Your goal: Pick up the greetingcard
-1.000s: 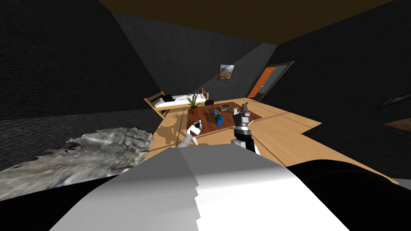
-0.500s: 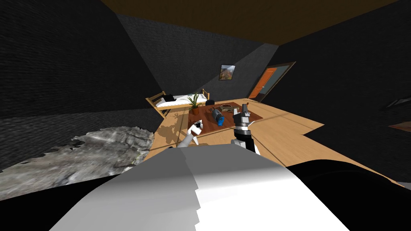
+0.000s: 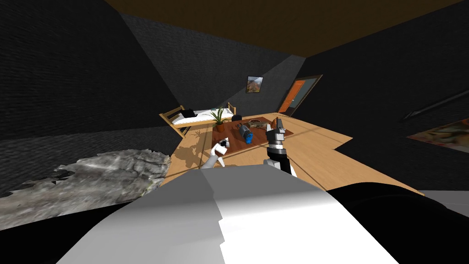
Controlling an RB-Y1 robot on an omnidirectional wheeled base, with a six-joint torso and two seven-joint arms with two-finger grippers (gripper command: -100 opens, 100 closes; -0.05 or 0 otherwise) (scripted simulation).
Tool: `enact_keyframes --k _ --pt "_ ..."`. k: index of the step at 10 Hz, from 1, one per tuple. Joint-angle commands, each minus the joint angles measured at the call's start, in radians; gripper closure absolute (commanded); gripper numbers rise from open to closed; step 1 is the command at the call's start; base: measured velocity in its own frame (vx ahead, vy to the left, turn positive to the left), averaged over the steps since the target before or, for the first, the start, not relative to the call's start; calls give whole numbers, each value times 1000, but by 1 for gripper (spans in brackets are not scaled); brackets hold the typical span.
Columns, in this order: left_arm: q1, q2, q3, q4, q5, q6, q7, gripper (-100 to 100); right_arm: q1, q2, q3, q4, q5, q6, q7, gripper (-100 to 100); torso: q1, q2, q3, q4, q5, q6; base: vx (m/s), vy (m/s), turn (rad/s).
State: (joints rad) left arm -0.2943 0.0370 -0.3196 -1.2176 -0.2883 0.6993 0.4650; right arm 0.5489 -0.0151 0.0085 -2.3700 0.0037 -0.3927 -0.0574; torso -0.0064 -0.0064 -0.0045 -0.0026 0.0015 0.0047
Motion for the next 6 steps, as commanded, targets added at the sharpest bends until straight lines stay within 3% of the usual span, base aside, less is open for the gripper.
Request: enact_keyframes --k 1,2,3,5,6 --pt "50 4 38 -50 28 -3 -43 100 0 0 0 0 0 0 0 0 0 0 0 0 0 0 25 -93 -99" --pt "55 4 38 -53 28 -3 -43 100 0 0 0 0 0 0 0 0 -1 -1 -1 -1 0 0 15 -57 39" --pt "92 23 85 -92 72 -1 -87 100 0 0 0 0 0 0 0 0 1 -2 -2 -2 1 0 13 -74 -213" --pt "121 23 87 -122 73 -1 -95 100 0 0 0 0 0 0 0 0 0 -7 -6 -6 3 2 10 -48 -54" --pt "160 41 135 -158 118 2 -141 100 0 0 0 0 0 0 0 0 2 -7 -6 -6 4 2 18 -47 -212"
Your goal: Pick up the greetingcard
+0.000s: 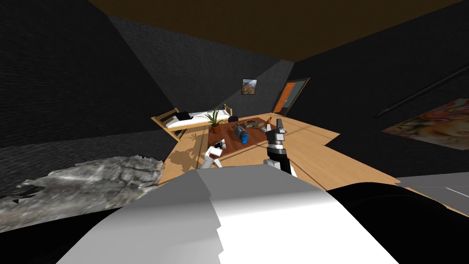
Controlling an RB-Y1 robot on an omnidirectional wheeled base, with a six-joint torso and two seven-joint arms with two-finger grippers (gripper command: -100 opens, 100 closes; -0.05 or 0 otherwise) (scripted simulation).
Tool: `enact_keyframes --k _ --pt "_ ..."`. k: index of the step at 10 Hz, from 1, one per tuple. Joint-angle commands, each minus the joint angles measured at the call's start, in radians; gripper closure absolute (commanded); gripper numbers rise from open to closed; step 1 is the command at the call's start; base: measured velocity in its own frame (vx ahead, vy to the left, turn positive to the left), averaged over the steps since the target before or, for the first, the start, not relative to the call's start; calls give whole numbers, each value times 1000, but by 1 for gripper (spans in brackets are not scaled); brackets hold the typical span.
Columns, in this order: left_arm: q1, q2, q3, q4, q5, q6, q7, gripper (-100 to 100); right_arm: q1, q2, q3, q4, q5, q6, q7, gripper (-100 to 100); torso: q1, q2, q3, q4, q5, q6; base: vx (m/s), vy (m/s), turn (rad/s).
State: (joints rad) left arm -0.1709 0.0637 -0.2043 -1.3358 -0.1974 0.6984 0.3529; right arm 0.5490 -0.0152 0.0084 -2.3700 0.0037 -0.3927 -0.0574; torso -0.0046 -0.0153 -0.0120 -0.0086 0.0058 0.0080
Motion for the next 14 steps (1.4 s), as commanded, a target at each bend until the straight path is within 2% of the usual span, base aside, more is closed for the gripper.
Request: enact_keyframes --k 1,2,3,5,6,7,8,9,10,11,12,13,14 --pt "50 14 21 -50 27 3 -34 100 0 0 0 0 0 0 0 0 0 0 0 0 0 0 20 -52 -118" --pt "63 14 21 -73 27 3 -34 100 0 0 0 0 0 0 0 0 0 -1 -1 -1 0 -1 7 -32 21" --pt "100 32 69 -107 72 5 -83 100 0 0 0 0 0 0 0 0 1 -1 -1 -1 0 -1 14 -63 -220" --pt "128 32 70 -142 72 5 -86 100 0 0 0 0 0 0 0 0 0 -5 -3 -2 1 0 20 -43 -47" --pt "169 50 118 -175 117 8 -133 100 0 0 0 0 0 0 0 0 2 -5 -3 -2 2 0 29 -58 -217" --pt "194 50 120 -211 117 8 -138 100 0 0 0 0 0 0 0 0 1 -5 -3 -1 2 1 24 -57 -117" --pt "230 68 162 -241 159 10 -178 100 0 0 0 0 0 0 0 0 0 -5 -3 -1 1 1 34 -80 -178" --pt "260 68 169 -280 162 10 -190 100 0 0 0 0 0 0 0 0 -1 -5 -3 -1 1 1 32 -67 -111" --pt "297 87 207 -311 196 13 -224 100 0 0 0 0 0 0 0 0 -1 -5 -3 -1 1 0 22 -86 -234" --pt "325 87 218 -346 207 13 -241 100 0 0 0 0 0 0 0 0 -2 -4 -2 0 1 1 19 -61 -97" --pt "325 87 218 -350 207 13 -241 100 0 0 0 0 0 0 0 0 -1 -4 -2 0 0 1 12 -21 20" --pt "371 105 265 -388 252 16 -287 100 0 0 0 0 0 0 0 0 1 -3 -1 1 0 0 31 -44 -216" --pt "391 105 267 -418 252 16 -293 100 0 0 0 0 0 0 0 0 0 -4 -1 1 0 1 29 -45 -117"
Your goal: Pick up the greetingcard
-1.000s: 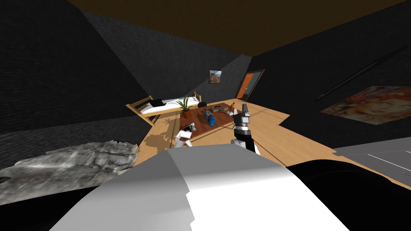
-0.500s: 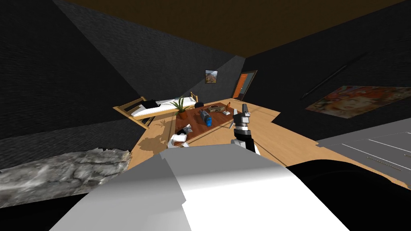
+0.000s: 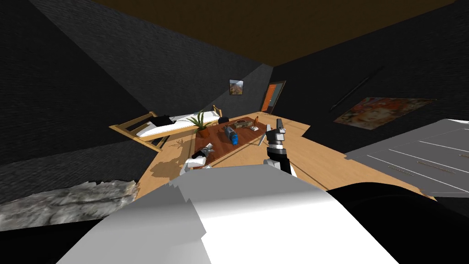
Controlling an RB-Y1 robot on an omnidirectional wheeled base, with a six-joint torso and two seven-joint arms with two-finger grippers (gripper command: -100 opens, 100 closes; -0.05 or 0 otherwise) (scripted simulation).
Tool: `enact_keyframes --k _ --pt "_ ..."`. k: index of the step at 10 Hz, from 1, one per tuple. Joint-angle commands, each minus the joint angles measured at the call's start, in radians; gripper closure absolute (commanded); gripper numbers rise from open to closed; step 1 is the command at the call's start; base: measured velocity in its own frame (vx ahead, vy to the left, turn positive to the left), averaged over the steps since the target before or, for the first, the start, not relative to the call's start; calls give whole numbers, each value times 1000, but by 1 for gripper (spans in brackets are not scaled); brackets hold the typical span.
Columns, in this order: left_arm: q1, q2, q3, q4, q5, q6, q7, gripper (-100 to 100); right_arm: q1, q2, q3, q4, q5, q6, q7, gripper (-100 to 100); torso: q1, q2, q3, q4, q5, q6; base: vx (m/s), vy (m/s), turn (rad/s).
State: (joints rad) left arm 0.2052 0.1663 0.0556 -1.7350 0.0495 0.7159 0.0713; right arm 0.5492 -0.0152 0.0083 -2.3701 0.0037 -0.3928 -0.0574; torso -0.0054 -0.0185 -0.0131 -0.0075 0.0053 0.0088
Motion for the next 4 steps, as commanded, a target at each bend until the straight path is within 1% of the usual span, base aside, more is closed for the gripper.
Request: enact_keyframes --k 1,2,3,4 --pt "50 20 50 -50 50 1 -50 100 0 0 0 0 0 0 0 0 0 0 0 0 0 0 40 -74 -220" --pt "80 20 57 -88 50 1 -63 100 0 0 0 0 0 0 0 0 -2 0 0 0 0 1 34 -63 -90" --pt "72 22 47 -72 51 0 -50 100 0 0 0 0 0 0 0 0 -2 0 0 0 -1 0 11 -20 13" --pt "74 24 50 -76 53 0 -55 0 0 0 0 0 0 0 0 0 0 1 1 1 0 1 0 0 0"
